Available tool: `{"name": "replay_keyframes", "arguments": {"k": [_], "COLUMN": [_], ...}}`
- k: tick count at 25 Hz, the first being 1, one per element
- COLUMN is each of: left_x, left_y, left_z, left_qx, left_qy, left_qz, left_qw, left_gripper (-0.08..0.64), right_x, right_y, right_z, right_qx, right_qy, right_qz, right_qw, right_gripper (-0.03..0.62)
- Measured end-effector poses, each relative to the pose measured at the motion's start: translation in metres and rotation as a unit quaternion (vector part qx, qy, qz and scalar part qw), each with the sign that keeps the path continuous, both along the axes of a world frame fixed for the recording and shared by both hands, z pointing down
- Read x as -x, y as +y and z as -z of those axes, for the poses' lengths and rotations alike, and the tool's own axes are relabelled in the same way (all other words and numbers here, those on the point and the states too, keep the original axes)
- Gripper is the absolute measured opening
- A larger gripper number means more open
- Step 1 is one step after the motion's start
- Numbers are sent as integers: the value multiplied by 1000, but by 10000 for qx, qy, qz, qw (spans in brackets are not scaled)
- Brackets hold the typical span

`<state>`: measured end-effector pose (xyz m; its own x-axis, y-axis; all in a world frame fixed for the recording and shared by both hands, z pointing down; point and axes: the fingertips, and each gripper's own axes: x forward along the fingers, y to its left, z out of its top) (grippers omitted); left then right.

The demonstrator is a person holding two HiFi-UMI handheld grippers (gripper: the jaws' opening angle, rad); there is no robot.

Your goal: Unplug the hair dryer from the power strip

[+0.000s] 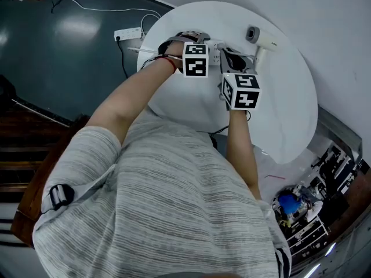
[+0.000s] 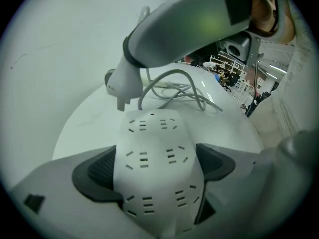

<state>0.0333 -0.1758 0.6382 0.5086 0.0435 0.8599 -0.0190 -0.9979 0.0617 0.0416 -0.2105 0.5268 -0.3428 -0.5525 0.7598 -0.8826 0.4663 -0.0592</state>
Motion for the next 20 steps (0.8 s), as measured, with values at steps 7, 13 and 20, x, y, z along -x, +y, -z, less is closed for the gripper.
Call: {"name": "replay_keyframes", "arguments": {"k": [7, 13, 20], "left_x": [2, 3, 4], "left_y": [1, -1, -3], "left_z": [0, 1, 15], "left_qx": [-16, -68, -788], "left_qy": [2, 7, 373], "left_qz": [-24, 16, -5], "left_qw": [10000, 10000, 9962], "left_gripper": [483, 486, 486], "right_x": [-17, -34, -38], "right_y": [1, 9, 34], "right_z": [21, 36, 46], "right_qx": [-60, -123, -201], "right_qy": [-939, -1392, -1619], "right_qz": [-750, -1112, -1074], "right_qw": [9927, 9839, 9807], "right_gripper": [54, 54, 55]}}
